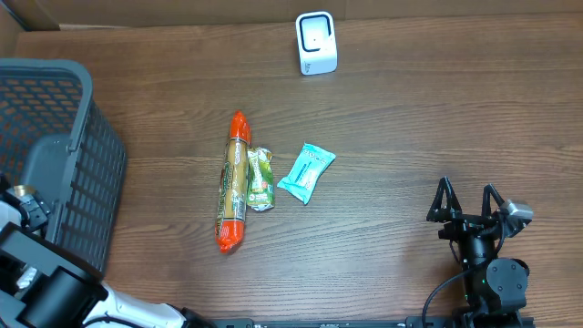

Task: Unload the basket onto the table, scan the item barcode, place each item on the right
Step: 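Reach the left gripper into the basket and grasp the white tube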

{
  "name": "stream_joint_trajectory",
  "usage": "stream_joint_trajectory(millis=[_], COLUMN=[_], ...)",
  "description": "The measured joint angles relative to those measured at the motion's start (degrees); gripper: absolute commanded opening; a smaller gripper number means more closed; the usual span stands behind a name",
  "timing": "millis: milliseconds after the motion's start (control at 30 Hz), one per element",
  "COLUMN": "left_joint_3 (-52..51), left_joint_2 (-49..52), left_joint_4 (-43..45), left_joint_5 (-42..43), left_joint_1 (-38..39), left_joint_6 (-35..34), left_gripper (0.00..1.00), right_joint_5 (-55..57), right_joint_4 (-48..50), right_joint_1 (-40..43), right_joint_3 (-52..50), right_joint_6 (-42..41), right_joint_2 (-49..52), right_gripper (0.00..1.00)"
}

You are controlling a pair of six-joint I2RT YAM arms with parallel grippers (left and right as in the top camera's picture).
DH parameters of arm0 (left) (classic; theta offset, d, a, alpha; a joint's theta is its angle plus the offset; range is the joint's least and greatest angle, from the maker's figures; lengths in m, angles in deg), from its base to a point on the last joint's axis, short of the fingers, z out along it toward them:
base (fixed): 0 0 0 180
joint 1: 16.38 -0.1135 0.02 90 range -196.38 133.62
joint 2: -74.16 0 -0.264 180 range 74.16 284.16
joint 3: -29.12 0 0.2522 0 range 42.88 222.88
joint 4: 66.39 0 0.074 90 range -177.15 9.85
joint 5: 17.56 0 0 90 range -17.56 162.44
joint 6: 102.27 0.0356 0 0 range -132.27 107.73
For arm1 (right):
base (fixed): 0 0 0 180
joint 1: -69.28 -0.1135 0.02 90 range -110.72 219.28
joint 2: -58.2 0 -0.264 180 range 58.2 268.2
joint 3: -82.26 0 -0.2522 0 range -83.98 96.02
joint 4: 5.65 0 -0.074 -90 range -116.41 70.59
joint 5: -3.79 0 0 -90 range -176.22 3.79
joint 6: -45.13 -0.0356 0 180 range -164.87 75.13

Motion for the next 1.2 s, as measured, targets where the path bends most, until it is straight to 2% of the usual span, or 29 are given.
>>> stream_joint_trajectory(millis=[133,200,300,367,433,733,967,1200], left_joint_3=[0.1,0.1,0.5,0.7,1.6,3.3,8.8,18.3], left_joint_2=[1.3,1.5,2.1,2.1,2.0,1.9,1.6,-6.3], left_joint_4=[0.7,0.7,-0.2,-0.7,-1.4,-4.0,-10.7,-12.9], left_joint_5=[-0.4,-0.3,0.3,0.7,2.0,7.0,16.7,19.6], left_joint_1=[0.0,0.0,0.1,0.3,0.5,3.5,10.5,16.7], left_joint_6=[-0.2,-1.0,-2.3,-2.1,-2.1,-7.3,-11.6,-14.5], left_gripper=[0.7,0.54,0.23,0.1,0.04,0.04,0.04,0.04], right_joint_5=[0.0,0.0,0.0,0.0,0.0,0.0,0.0,0.0], right_joint_4=[0.0,0.0,0.0,0.0,0.0,0.0,0.0,0.0], right_joint_1=[0.0,0.0,0.0,0.0,0.0,0.0,0.0,0.0], right_joint_3=[0.0,0.0,0.0,0.0,0.0,0.0,0.0,0.0], right_joint_6=[0.0,0.0,0.0,0.0,0.0,0.0,0.0,0.0], right_joint_2=[0.0,0.0,0.0,0.0,0.0,0.0,0.0,0.0], right_gripper=[1.0,1.0,1.0,1.0,1.0,1.0,1.0,1.0])
